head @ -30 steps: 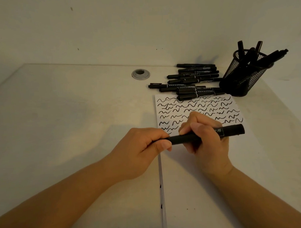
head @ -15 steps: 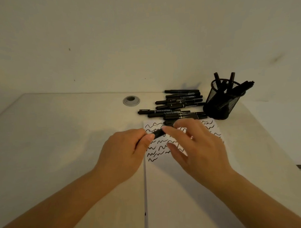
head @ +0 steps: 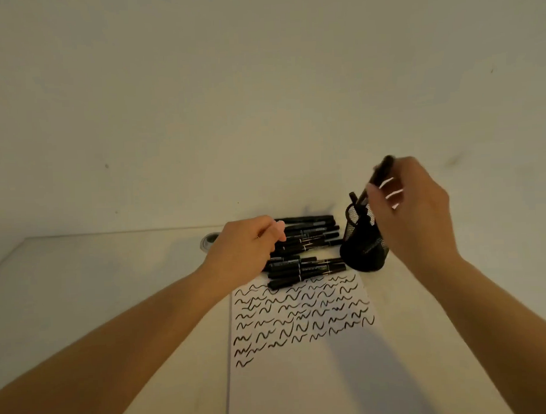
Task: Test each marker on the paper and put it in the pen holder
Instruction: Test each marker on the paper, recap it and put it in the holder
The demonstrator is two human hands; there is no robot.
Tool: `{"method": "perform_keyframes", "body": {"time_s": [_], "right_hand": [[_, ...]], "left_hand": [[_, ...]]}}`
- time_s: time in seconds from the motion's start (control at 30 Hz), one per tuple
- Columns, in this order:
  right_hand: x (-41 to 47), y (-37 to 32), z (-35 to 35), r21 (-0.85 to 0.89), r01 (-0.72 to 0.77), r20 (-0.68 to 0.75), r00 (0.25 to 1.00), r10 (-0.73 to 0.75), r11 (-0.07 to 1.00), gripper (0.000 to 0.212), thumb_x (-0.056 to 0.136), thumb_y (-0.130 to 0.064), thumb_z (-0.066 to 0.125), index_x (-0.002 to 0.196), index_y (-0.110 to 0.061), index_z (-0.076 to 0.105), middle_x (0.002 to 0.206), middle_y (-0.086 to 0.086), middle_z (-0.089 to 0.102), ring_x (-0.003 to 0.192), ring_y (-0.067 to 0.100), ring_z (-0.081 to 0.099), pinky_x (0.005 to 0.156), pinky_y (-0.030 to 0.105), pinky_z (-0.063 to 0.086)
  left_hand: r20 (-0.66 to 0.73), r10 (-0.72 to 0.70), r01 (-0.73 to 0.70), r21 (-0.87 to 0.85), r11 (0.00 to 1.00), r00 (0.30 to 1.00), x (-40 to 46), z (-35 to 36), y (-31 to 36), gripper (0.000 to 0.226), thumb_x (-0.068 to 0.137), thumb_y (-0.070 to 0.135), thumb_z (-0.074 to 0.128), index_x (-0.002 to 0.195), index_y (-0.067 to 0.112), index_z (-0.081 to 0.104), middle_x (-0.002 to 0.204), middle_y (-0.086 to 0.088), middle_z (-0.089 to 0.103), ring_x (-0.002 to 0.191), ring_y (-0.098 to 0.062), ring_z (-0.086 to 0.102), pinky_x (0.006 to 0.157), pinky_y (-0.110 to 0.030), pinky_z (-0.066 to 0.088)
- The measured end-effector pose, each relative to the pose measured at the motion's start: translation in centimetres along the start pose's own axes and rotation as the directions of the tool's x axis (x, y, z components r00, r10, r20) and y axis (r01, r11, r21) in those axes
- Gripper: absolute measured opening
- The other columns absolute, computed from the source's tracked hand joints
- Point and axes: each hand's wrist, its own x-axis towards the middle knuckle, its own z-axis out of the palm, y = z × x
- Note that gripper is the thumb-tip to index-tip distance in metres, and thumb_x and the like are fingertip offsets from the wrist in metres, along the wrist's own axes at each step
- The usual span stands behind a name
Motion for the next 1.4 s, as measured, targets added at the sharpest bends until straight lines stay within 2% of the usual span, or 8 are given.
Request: {"method": "perform_keyframes", "body": {"time_s": [0.2, 0.37, 0.57, 0.77, 0.93, 1.13, 1.3, 1.4], "right_hand": [[1.5, 3.4, -0.2, 0.080, -0.137, 0.003, 0.991, 0.137, 0.987, 0.026, 0.090, -0.015, 0.052, 0.111, -0.026, 0.042, 0.080, -0.021, 0.052, 0.071, -0.003, 0.055, 0.055, 0.015, 0.040], [1.8, 4.8, 0.4, 0.026, -0.089, 0.041, 0.995, 0.088, 0.996, 0.048, 0.085, -0.014, 0.057, 0.122, -0.033, 0.033, 0.078, -0.009, 0.059, 0.070, 0.004, 0.059, 0.054, 0.021, 0.046], [2.7, 5.7, 1.3, -0.085, -0.027, 0.112, 0.993, 0.037, 0.996, 0.038, 0.087, -0.014, 0.051, 0.119, -0.030, 0.036, 0.074, -0.001, 0.059, 0.062, 0.014, 0.056, 0.052, 0.033, 0.047], [2.6, 6.1, 2.9, -0.320, 0.148, 0.333, 0.942, -0.035, 0.936, 0.033, 0.093, -0.016, 0.042, 0.126, -0.022, 0.041, 0.068, -0.012, 0.039, 0.062, 0.016, 0.043, 0.051, 0.030, 0.029], [2.7, 6.1, 3.4, -0.389, 0.148, 0.347, 0.938, -0.004, 0.909, 0.032, 0.096, -0.025, 0.035, 0.124, -0.023, 0.051, 0.094, -0.002, 0.066, 0.077, 0.022, 0.055, 0.061, 0.030, 0.038], [3.2, 5.8, 3.0, -0.476, 0.204, 0.461, 0.886, 0.045, 0.855, 0.045, 0.095, -0.045, 0.030, 0.134, -0.025, 0.043, 0.121, -0.002, 0.060, 0.109, 0.022, 0.052, 0.079, 0.032, 0.041], [2.4, 3.7, 1.4, -0.342, 0.263, 0.210, 0.957, -0.200, 0.902, 0.034, 0.092, -0.029, 0.049, 0.122, -0.014, 0.055, 0.104, 0.004, 0.064, 0.097, 0.024, 0.053, 0.075, 0.033, 0.042], [0.5, 1.3, 1.4, -0.168, 0.169, 0.176, 0.975, -0.139, 0.971, 0.027, 0.090, -0.029, 0.046, 0.111, -0.020, 0.059, 0.084, -0.009, 0.061, 0.077, 0.010, 0.055, 0.062, 0.022, 0.040]], "left_hand": [[0.107, -0.099, 0.066, 0.280, 0.958, 0.989, 6.9, 2.2, -3.2, 0.025, 0.092, 0.034, 0.045, 0.111, 0.023, 0.057, 0.111, 0.002, 0.060, 0.090, -0.011, 0.050, 0.077, -0.026, 0.038], [0.120, -0.158, 0.112, 0.319, 0.941, 0.980, 10.0, 4.4, -5.2, 0.025, 0.092, 0.030, 0.047, 0.113, 0.020, 0.057, 0.115, -0.002, 0.060, 0.099, -0.017, 0.054, 0.082, -0.027, 0.041], [0.180, -0.159, 0.077, 0.394, 0.916, 0.971, 11.5, 6.8, -6.2, 0.030, 0.092, 0.032, 0.048, 0.118, 0.018, 0.055, 0.118, -0.008, 0.057, 0.105, -0.023, 0.054, 0.090, -0.037, 0.046], [0.181, -0.184, 0.104, 0.380, 0.919, 0.966, 12.6, 7.8, -6.3, 0.030, 0.088, 0.031, 0.056, 0.114, 0.016, 0.057, 0.114, -0.008, 0.058, 0.102, -0.022, 0.054, 0.087, -0.032, 0.045], [0.210, -0.186, 0.115, 0.310, 0.944, 0.960, 13.1, 7.6, -6.7, 0.030, 0.087, 0.028, 0.059, 0.115, 0.016, 0.059, 0.116, -0.008, 0.060, 0.103, -0.021, 0.054, 0.084, -0.028, 0.041], [0.094, -0.112, 0.079, 0.296, 0.952, 0.989, 12.7, 6.9, -7.1, 0.027, 0.091, 0.031, 0.052, 0.114, 0.019, 0.062, 0.110, -0.007, 0.062, 0.093, -0.020, 0.053, 0.076, -0.027, 0.038], [-0.029, -0.024, 0.030, 0.243, 0.969, 0.999, 10.6, 3.8, -5.7, 0.028, 0.092, 0.036, 0.047, 0.110, 0.022, 0.063, 0.086, -0.001, 0.058, 0.077, -0.016, 0.051, 0.065, -0.028, 0.036], [-0.108, 0.057, -0.037, 0.184, 0.982, 0.993, 7.6, 1.6, -4.1, 0.026, 0.092, 0.036, 0.047, 0.106, 0.022, 0.064, 0.083, 0.002, 0.060, 0.075, -0.013, 0.051, 0.063, -0.025, 0.035]]}}
